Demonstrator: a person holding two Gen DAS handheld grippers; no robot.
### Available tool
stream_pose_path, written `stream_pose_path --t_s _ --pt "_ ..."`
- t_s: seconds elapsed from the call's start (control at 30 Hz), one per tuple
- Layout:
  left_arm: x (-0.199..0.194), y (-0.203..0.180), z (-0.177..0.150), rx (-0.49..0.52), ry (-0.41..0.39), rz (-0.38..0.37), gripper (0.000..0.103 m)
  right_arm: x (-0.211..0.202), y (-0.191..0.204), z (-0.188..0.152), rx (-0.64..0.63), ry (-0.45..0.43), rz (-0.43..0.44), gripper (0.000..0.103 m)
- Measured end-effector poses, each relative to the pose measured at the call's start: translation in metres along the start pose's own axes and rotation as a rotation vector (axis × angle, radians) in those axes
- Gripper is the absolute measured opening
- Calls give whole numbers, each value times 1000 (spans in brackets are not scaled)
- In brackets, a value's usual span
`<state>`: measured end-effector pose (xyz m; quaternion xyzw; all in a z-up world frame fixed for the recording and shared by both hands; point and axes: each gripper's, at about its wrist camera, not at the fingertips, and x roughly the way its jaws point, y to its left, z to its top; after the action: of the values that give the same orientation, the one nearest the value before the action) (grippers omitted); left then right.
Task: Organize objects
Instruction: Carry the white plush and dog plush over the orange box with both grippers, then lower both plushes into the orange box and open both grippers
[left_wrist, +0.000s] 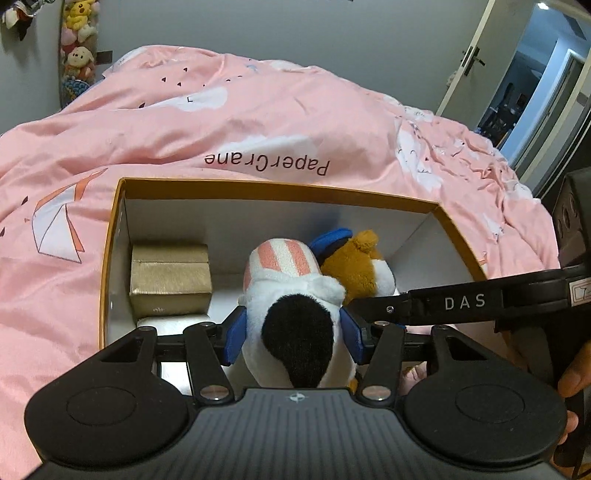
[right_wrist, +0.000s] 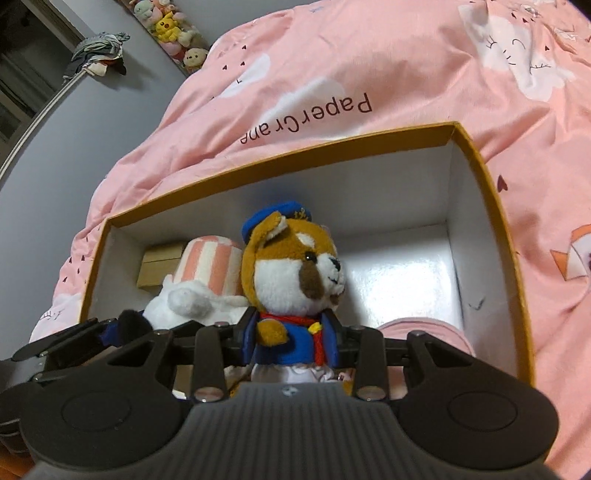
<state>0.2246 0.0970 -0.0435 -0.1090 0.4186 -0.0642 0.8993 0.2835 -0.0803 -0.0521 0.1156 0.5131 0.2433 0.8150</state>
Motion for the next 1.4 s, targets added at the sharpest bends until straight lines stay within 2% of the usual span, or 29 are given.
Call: stream_pose_path --t_s 0.13,0.23,0.5,0.67,0.83,0.9,0.97,1.13,1.2,1.33,1.4 --pt "7 8 4 -48 33 3 64 10 1 1 11 5 -5 38" --pt "11 6 5 -33 53 18 65 16 1 1 16 14 -10 41" --pt "-15 12 6 -50 -33 -51 69 -3 6 -1 -17 -19 14 51" --pt "-37 18 4 -54 -58 -91 68 -20 9 -8 -76 1 20 51" --pt "-35 20 0 -42 -20 -60 62 -22 14 -20 -159 30 1 51" --pt "-33 18 2 -44 -26 -49 63 -18 14 -21 -171 36 -6 51" --pt "-30 15 4 -39 -29 -38 70 -11 14 -16 -171 33 2 51" --pt "-23 3 1 38 -40 35 70 11 8 -5 -152 71 11 49" --pt "-23 3 -2 60 -46 48 68 20 5 -4 -126 93 27 39" --pt "-23 5 -3 99 -47 81 49 24 8 -4 -107 101 91 37" --pt "-22 6 -3 111 -46 96 44 25 12 -5 -135 96 75 37"
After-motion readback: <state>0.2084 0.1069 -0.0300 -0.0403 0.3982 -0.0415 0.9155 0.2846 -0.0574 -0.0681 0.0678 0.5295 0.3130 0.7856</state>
